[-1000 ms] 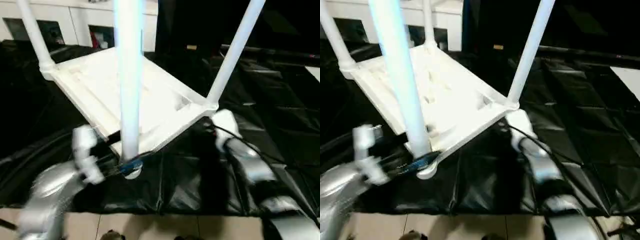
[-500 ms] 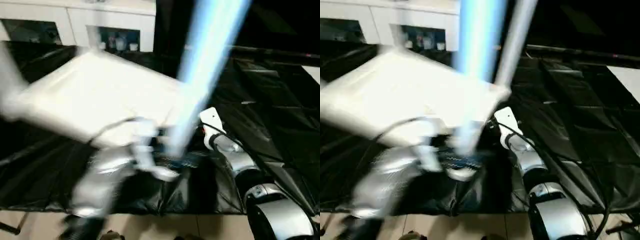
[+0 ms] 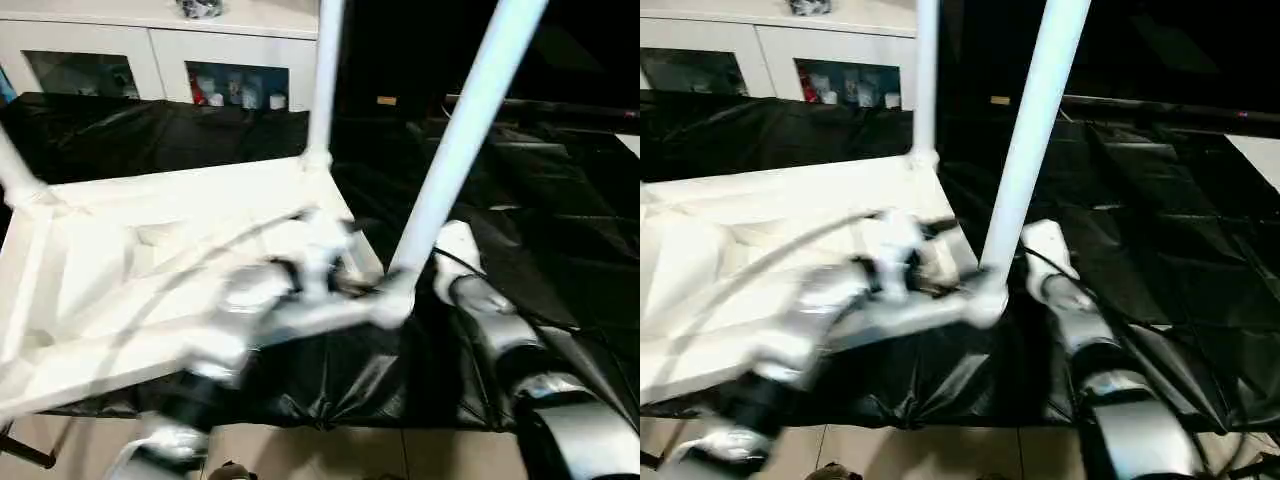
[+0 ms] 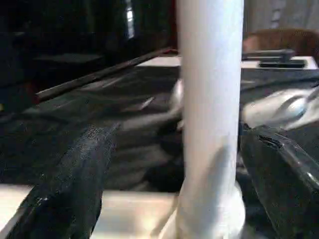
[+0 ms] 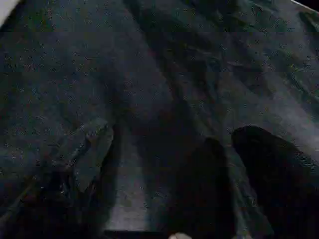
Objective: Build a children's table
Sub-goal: Rotate table base
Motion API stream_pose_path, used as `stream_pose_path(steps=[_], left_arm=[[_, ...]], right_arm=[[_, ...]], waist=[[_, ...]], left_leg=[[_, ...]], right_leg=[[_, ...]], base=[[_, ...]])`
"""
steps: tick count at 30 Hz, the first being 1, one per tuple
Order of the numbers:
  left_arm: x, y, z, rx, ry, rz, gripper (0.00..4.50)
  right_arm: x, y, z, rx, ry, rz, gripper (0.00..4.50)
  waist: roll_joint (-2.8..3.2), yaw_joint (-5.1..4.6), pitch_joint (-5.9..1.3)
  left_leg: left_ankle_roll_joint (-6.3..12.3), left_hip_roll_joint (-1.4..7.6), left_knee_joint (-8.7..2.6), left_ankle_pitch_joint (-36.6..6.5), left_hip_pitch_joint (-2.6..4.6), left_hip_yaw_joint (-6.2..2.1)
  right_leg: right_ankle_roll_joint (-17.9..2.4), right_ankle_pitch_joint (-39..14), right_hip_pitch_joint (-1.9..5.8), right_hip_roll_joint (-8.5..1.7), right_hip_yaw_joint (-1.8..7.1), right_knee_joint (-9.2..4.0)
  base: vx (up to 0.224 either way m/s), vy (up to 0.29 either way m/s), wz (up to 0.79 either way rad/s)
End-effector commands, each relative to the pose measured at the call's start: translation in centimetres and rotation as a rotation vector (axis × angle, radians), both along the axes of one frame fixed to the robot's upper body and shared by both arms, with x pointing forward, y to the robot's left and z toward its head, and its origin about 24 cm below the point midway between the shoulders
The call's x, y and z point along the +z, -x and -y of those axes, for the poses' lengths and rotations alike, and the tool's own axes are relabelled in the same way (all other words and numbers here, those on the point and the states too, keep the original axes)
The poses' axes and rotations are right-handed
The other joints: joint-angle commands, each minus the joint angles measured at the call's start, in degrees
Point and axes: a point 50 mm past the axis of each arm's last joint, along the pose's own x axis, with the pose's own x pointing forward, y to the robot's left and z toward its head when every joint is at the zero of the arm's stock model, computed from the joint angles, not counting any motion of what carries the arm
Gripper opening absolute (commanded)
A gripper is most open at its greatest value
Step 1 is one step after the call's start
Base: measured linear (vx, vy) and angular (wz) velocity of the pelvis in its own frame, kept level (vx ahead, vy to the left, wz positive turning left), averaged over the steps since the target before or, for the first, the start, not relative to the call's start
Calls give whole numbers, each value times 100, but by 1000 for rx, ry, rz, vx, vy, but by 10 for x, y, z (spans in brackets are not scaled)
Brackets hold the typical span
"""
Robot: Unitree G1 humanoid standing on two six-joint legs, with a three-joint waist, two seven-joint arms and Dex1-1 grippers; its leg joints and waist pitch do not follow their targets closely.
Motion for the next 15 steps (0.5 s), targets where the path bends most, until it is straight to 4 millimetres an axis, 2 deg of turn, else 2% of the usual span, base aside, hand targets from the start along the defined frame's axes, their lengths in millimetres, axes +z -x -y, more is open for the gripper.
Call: stream_pose_path(steps=[1, 2, 3, 5, 6, 8, 9, 11, 12, 15], left_arm=[[-1, 1, -8, -3, 2, -9, 447], [-4, 1, -11, -3, -4, -21, 447], [-7, 2, -15, 1, -23, -42, 447], [-15, 5, -20, 0, -94, -85, 447], [-21, 9, -22, -19, -143, -114, 447], [-32, 20, -25, -85, -237, -192, 447], [-34, 23, -26, -102, -255, -209, 419], [-37, 28, -25, -124, -261, -241, 411], [-36, 29, -24, -130, -258, -245, 411], [-35, 31, -21, -158, -265, -253, 375]], right_arm=[[-15, 13, 16, -12, 33, -75, 450], [-15, 14, 19, -1, 35, -75, 450], [-14, 16, 21, 17, 31, -73, 450], [-11, 17, 24, 74, 16, -63, 450], [-8, 19, 25, 125, 8, -59, 450], [0, 23, 27, 246, 11, -49, 450], [2, 25, 29, 278, 16, -45, 450], [9, 29, 35, 336, 33, -39, 450], [11, 30, 37, 353, 33, -39, 450], [21, 41, 48, 436, 21, -49, 450]], waist=[[-101, -1, -368], [-52, 29, -374], [-105, 10, -367], [-139, 36, -362], [-145, 33, -355], [-135, 44, -362], [-151, 49, -353], [-148, 45, -359], [-144, 44, -353], [-161, 57, -340]], left_leg=[[121, 62, -378, -1507, 62, 0], [104, 65, -386, -1556, 78, -9], [93, 71, -397, -1592, 57, -8], [117, 77, -389, -1659, 72, -2], [117, 76, -410, -1616, 35, -19], [133, 101, -409, -1587, 42, -30], [164, 100, -413, -1546, 27, -31], [193, 91, -404, -1454, 17, -24], [198, 98, -403, -1453, 34, -15], [258, 92, -412, -1504, 16, -22]], right_leg=[[-975, -1487, 236, -178, 142, -459], [-937, -1570, 224, -183, 144, -459], [-918, -1592, 226, -174, 140, -464], [-864, -1639, 203, -171, 147, -464], [-832, -1690, 228, -181, 145, -464], [-822, -1593, 225, -190, 149, -451], [-830, -1546, 241, -182, 148, -453], [-903, -1453, 244, -190, 158, -454], [-962, -1367, 241, -176, 160, -460], [-923, -1509, 263, -177, 161, -490]], base=[[0, 0, 0], [0, 0, 0], [0, 0, 0], [0, 0, 0], [0, 0, 0], [0, 0, 0], [0, 0, 0], [0, 0, 0], [0, 0, 0], [0, 0, 0]])
